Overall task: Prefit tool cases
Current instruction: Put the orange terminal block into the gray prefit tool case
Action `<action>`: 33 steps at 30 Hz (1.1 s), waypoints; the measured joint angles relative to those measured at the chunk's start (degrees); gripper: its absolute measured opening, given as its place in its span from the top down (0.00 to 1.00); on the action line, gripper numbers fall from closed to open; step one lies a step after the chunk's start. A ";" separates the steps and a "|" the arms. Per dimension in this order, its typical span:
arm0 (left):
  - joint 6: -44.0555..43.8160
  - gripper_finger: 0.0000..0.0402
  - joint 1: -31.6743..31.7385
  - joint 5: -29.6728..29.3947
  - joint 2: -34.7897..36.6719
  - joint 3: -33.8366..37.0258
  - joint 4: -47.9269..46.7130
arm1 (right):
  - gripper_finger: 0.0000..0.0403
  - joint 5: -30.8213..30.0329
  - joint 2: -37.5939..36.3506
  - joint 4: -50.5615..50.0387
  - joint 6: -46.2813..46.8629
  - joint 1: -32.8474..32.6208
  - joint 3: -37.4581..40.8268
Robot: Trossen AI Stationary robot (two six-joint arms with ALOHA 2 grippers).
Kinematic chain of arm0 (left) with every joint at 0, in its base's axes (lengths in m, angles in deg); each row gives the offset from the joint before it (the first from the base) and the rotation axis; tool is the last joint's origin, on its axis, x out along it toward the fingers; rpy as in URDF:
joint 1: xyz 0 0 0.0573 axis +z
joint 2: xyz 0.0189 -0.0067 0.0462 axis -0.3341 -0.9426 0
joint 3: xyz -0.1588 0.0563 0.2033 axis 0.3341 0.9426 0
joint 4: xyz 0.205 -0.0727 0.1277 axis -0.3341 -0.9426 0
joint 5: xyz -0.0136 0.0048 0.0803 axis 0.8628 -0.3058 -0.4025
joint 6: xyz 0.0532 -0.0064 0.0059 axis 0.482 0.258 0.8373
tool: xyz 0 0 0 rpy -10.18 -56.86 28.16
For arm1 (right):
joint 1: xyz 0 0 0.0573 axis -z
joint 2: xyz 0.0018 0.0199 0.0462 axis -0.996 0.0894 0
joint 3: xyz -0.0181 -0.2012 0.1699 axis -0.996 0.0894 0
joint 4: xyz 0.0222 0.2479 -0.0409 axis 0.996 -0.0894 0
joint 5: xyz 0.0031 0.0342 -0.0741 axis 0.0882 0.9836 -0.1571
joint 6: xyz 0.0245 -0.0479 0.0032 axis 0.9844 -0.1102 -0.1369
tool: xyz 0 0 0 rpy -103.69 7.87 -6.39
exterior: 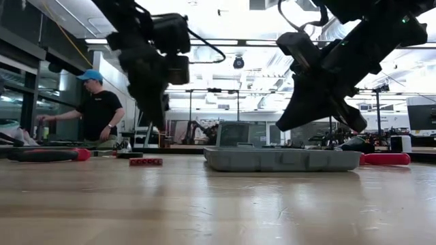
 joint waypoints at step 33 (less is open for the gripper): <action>-11.66 0.92 -7.81 -2.24 1.36 13.96 20.24 | 1.00 -0.04 -0.02 -0.22 -1.11 0.51 0.00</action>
